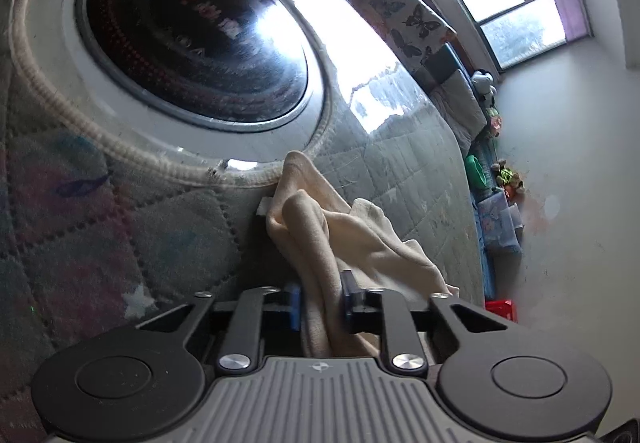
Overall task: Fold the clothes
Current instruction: 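Grasp the folded sweatshirt edge with the left gripper while the right gripper grasps the other end, then lift the folded sweatshirt with both grippers and carry it across the table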
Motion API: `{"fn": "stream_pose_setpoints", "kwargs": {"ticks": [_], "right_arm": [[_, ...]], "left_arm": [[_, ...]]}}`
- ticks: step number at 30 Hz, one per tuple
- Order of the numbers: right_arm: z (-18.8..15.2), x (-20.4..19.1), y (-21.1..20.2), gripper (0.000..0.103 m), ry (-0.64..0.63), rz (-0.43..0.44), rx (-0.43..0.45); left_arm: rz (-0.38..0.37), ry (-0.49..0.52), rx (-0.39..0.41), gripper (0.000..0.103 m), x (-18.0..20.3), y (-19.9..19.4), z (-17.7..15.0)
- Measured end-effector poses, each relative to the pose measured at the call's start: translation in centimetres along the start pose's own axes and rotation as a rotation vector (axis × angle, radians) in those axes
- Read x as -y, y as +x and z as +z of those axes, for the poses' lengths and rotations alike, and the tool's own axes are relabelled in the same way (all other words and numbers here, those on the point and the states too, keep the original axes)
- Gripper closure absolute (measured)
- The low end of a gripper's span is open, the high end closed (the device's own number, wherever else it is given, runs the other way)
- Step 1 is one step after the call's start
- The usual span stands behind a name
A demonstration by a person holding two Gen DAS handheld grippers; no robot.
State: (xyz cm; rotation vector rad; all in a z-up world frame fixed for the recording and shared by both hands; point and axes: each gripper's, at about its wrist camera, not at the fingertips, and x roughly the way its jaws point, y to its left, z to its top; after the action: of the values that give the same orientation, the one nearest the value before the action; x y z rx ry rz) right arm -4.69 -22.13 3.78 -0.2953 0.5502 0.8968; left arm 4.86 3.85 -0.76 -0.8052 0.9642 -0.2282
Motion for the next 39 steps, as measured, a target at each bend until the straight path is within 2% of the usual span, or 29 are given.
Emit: {"fn": "stream_pose_setpoints", "kwargs": {"ticks": [2, 3, 4, 8, 10, 12, 18, 20, 24, 27, 29, 30, 32, 34, 35, 36, 39], "right_arm": [[-0.3, 0.6, -0.4, 0.079, 0.034, -0.011, 0.014], [-0.5, 1.1, -0.6, 0.064, 0.055, -0.02, 0.015], [-0.7, 1.6, -1.0, 0.043, 0.076, -0.034, 0.02], [-2.2, 3.8, -2.7, 0.034, 0.172, -0.138, 0.008], [-3.3, 5.7, -3.2, 0.023, 0.245, -0.196, 0.012], [-4.4, 7.5, -3.9, 0.018, 0.316, -0.242, 0.015], [-7.8, 12.9, -4.5, 0.015, 0.494, -0.339, 0.01], [-8.6, 14.1, -4.6, 0.017, 0.537, -0.347, 0.005], [-9.6, 15.6, -4.6, 0.03, 0.603, -0.341, 0.011], [-10.3, 16.4, -4.6, 0.034, 0.648, -0.33, 0.02], [-10.4, 16.5, -5.1, 0.041, 0.661, -0.329, 0.03], [-10.4, 16.5, -5.1, 0.049, 0.663, -0.33, 0.031], [-10.4, 16.4, -5.2, 0.056, 0.667, -0.333, 0.035], [-10.1, 16.3, -5.7, 0.077, 0.659, -0.339, 0.047], [-9.9, 16.3, -6.0, 0.081, 0.655, -0.341, 0.053], [-9.8, 16.2, -6.3, 0.09, 0.651, -0.344, 0.059], [-9.3, 16.1, -7.1, 0.092, 0.639, -0.351, 0.077]], "left_arm": [[0.014, 0.032, 0.003, 0.083, 0.2, 0.0, 0.1], [0.018, 0.043, 0.001, 0.083, 0.3, 0.1, 0.1], [0.024, 0.049, 0.0, 0.083, 0.3, 0.2, 0.1], [0.038, 0.059, -0.001, 0.083, 0.1, 0.5, 0.1], [0.04, 0.07, 0.001, 0.083, 0.2, 0.4, 0.1], [0.049, 0.096, 0.009, 0.083, 0.4, 0.4, 0.1], [0.067, 0.12, 0.005, 0.083, 0.6, 0.6, 0.4], [0.075, 0.13, 0.006, 0.083, 0.7, 0.8, 0.5], [0.084, 0.141, 0.008, 0.083, 0.8, 0.9, 0.7], [0.089, 0.147, 0.006, 0.083, 0.9, 1.0, 0.8], [0.092, 0.157, 0.004, 0.083, 1.0, 1.0, 0.8], [0.094, 0.162, 0.003, 0.083, 1.0, 1.1, 0.9], [0.098, 0.175, 0.003, 0.083, 1.1, 1.1, 0.9], [0.103, 0.192, 0.006, 0.083, 1.3, 1.1, 0.9], [0.108, 0.204, 0.007, 0.083, 1.4, 1.1, 0.8], [0.111, 0.213, 0.007, 0.083, 1.5, 1.1, 0.8], [0.104, 0.253, 0.014, 0.084, 2.3, 0.9, 0.8]]}}
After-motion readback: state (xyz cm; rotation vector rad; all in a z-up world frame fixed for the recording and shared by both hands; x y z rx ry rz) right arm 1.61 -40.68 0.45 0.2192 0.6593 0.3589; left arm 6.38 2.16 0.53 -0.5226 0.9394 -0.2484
